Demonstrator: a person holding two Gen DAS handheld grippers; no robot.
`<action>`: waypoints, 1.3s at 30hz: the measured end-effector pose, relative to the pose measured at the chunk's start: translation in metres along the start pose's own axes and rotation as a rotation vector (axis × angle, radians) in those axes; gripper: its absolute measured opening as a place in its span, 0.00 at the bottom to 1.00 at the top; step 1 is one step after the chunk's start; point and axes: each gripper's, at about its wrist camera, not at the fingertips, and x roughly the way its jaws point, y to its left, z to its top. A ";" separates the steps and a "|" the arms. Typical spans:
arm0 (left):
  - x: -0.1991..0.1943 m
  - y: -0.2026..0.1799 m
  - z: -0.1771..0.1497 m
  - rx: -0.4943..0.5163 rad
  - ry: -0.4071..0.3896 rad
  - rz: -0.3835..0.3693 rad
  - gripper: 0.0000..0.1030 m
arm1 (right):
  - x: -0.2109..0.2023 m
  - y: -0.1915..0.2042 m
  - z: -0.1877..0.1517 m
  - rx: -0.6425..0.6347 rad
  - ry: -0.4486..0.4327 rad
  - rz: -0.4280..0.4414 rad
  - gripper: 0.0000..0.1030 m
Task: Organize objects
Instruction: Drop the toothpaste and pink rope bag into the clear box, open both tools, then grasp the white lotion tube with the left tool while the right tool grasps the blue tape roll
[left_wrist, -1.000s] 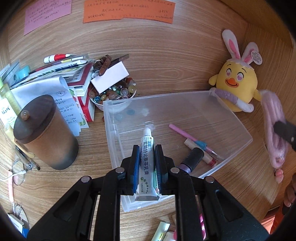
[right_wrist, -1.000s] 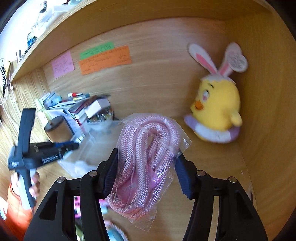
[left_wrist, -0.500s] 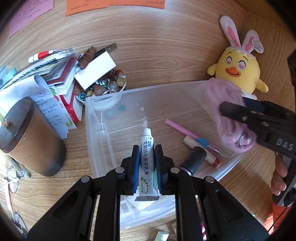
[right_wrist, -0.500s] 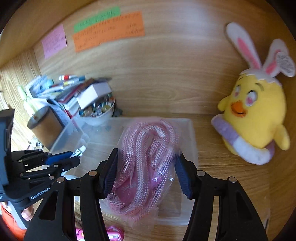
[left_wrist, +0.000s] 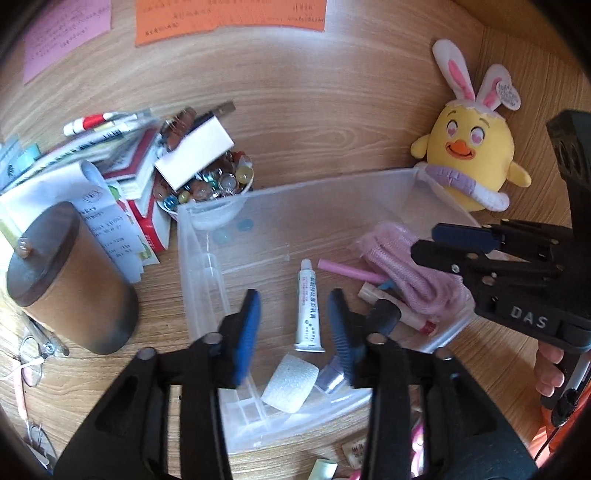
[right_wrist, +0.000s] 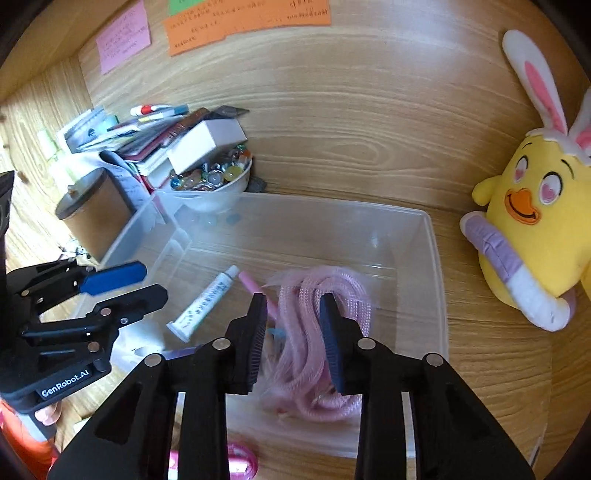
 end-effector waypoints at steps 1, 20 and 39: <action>-0.005 0.000 0.000 0.000 -0.012 0.002 0.45 | -0.007 0.000 -0.002 -0.001 -0.014 -0.003 0.36; -0.088 -0.005 -0.052 0.023 -0.145 0.115 0.94 | -0.100 0.016 -0.070 -0.013 -0.156 0.004 0.75; -0.077 0.024 -0.153 0.012 0.057 0.148 0.94 | -0.096 0.019 -0.151 0.013 -0.066 0.005 0.76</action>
